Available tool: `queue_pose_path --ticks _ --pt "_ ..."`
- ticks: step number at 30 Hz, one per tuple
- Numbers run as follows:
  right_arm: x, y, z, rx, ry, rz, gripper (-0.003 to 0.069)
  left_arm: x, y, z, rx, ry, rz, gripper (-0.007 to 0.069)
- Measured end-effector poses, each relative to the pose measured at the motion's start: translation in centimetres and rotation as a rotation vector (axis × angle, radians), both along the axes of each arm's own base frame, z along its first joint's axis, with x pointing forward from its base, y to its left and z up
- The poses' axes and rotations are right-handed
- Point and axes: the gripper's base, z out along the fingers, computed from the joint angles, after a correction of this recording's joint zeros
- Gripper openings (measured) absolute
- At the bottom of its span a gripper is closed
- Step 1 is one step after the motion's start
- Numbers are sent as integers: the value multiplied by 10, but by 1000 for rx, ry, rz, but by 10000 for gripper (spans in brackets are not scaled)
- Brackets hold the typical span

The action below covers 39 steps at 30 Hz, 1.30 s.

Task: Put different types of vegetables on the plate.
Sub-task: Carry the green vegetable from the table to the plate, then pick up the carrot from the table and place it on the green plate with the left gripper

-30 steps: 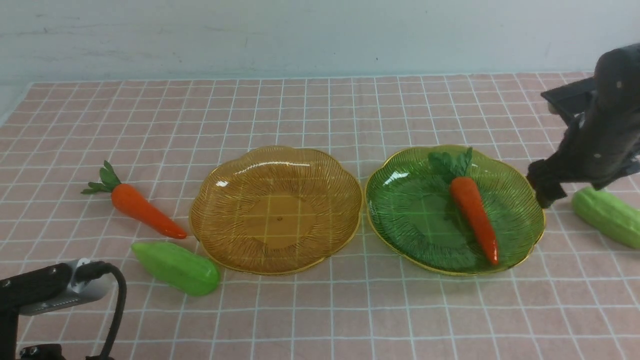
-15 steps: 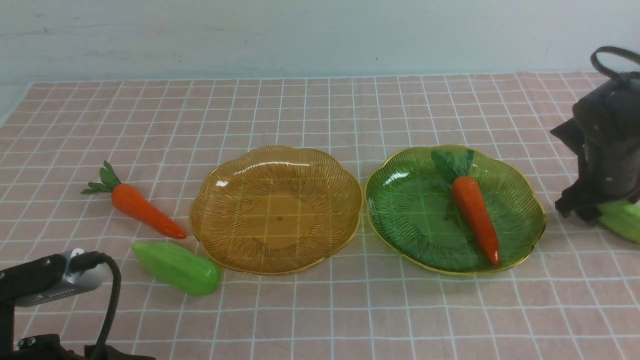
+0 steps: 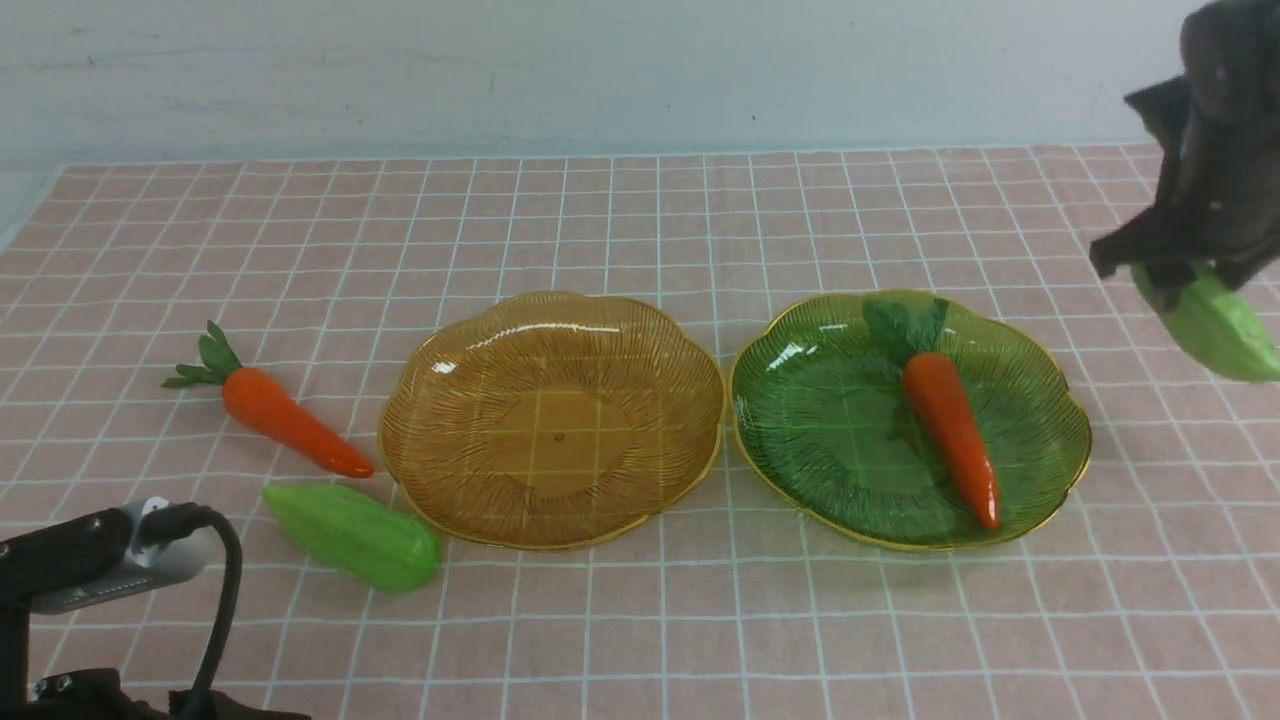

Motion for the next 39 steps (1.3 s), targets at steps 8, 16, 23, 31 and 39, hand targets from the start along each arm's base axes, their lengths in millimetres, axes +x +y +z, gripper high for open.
queue_pose_path --ticks 8,16,23,31,39 --pt "3 -49 56 -122 40 -31 522 45 17 29 181 20 161 255" --pt "-75 -99 111 -158 34 -70 26 170 26 13 167 51 426 473" --pt "-135 -127 95 -216 125 -42 -15 241 35 -34 183 154 484 514" --pt "-146 -133 83 -248 158 -31 -15 289 34 -75 196 202 479 514" --pt "-146 -133 83 -254 146 -12 -15 293 34 -97 209 249 475 513"
